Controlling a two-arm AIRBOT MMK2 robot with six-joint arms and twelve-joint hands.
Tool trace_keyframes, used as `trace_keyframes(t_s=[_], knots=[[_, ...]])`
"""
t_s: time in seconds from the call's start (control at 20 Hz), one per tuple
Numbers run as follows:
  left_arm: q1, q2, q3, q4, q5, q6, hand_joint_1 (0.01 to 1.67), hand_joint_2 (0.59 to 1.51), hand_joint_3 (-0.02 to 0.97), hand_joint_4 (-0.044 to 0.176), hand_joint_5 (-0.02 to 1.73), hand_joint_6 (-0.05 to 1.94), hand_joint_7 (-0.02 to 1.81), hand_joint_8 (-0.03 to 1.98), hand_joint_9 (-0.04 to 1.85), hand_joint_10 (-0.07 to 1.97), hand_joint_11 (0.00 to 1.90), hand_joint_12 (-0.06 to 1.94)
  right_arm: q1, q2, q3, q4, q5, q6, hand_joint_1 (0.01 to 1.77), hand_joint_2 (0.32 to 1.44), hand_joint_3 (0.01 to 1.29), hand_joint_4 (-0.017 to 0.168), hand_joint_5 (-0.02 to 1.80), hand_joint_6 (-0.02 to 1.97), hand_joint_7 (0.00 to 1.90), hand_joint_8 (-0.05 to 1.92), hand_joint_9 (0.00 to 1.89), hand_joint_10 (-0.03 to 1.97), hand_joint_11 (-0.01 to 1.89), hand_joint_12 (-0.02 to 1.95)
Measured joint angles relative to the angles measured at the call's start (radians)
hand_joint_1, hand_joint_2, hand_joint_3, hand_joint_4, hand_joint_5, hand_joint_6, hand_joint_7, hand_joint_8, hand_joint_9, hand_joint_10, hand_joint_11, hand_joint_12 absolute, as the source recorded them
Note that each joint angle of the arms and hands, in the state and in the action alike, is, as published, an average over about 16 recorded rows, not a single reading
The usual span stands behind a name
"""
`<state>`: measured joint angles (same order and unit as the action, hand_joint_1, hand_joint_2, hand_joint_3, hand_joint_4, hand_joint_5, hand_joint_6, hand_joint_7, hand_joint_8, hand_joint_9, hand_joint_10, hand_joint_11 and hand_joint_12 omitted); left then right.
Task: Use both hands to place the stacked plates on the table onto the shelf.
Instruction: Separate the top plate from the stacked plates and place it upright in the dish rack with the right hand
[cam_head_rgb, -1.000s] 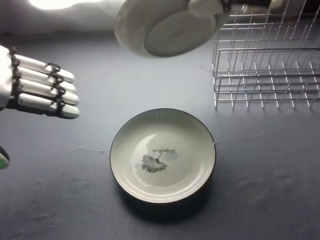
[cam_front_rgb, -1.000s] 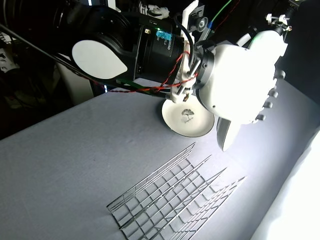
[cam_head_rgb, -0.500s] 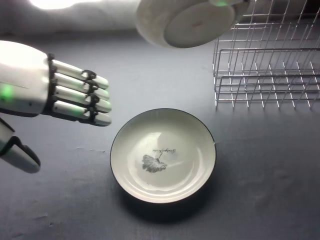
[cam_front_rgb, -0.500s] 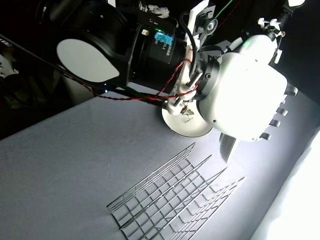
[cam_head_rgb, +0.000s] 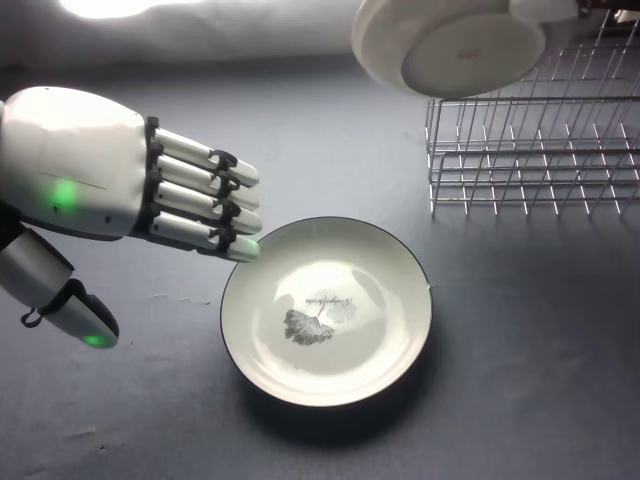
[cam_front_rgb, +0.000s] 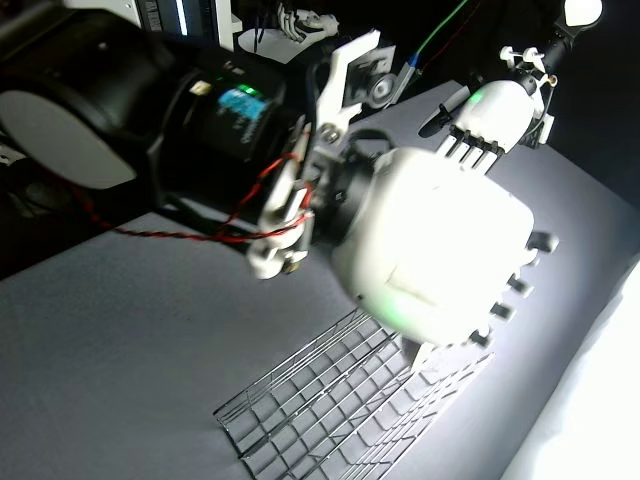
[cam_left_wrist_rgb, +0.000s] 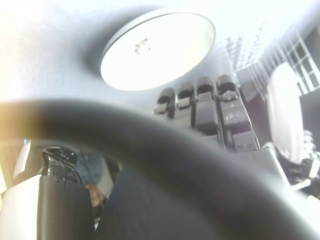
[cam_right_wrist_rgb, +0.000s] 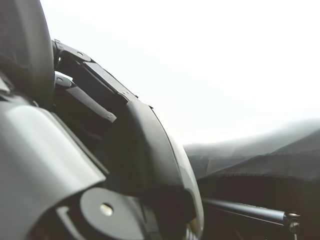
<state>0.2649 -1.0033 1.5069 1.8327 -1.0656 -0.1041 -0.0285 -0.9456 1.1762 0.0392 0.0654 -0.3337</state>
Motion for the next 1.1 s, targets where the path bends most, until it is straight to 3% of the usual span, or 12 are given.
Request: trace_keyframes(t_s=[0.8,1.1], knots=[[0.054,-0.087,0.06,0.015,0.045,0.031,0.02,1.145,0.022,-0.001,0.02,0.01,0.02,0.02,0.02,0.01,0.01,-0.01,-0.175,0.086,0.063,-0.126,0.095,-0.009,1.37,1.05,0.02,-0.004,0.84,1.1,1.02,0.86,0.92,1.15,0.82,1.25],[0.072,-0.1,0.06,0.013,0.054,0.046,0.02,1.146,0.021,-0.001,0.02,0.01,0.02,0.02,0.02,0.01,0.01,-0.01,-0.219,0.088,0.1,-0.156,0.11,-0.017,1.29,1.08,0.02,-0.004,0.74,0.84,0.9,0.64,0.76,0.99,0.61,1.34]])
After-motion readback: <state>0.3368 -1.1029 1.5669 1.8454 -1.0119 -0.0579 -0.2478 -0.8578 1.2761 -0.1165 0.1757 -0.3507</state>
